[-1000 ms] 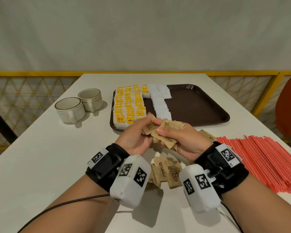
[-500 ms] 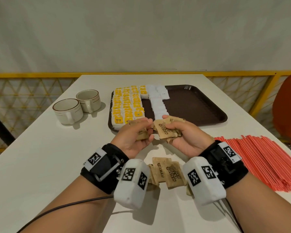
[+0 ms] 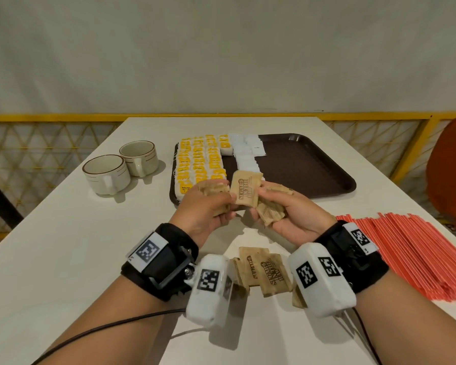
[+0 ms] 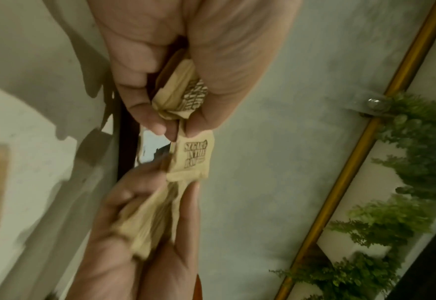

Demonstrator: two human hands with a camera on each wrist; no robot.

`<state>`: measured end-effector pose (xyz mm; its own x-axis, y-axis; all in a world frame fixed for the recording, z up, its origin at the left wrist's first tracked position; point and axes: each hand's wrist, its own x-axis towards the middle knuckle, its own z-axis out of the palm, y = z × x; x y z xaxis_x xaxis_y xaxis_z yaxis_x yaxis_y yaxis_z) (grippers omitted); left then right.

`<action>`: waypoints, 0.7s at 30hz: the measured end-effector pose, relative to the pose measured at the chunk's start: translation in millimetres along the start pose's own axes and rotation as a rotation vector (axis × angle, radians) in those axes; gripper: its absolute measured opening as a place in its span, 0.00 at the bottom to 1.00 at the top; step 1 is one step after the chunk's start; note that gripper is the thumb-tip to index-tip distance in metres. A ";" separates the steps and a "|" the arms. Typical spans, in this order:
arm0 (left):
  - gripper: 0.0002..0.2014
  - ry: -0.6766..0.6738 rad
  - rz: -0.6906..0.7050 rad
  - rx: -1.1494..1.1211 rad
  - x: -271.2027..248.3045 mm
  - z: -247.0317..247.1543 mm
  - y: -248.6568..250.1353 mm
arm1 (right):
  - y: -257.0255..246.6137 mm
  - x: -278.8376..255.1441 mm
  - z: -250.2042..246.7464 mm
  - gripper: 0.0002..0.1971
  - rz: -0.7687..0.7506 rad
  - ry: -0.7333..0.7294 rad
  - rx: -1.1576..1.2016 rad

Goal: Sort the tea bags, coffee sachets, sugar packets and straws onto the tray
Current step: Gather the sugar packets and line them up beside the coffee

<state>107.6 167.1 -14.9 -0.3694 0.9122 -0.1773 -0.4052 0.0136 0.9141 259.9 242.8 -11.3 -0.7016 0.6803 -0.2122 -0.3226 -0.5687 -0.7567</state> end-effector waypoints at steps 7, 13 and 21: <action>0.12 -0.061 0.079 0.088 -3.0 -15.4 20.3 | -7.1 -5.1 -1.2 0.19 -0.070 0.116 -0.196; 0.13 -0.169 -0.104 -0.114 -3.7 -3.7 10.3 | -2.4 -6.7 -0.3 0.05 -0.143 0.086 -0.419; 0.41 -0.221 -0.297 -0.504 -0.2 11.4 -4.1 | 4.7 -5.2 4.7 0.02 -0.201 0.099 -0.354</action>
<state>118.9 171.6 -14.5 -0.0205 0.9631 -0.2682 -0.8284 0.1338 0.5439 259.0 234.5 -10.8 -0.5774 0.8121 -0.0840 -0.1962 -0.2379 -0.9512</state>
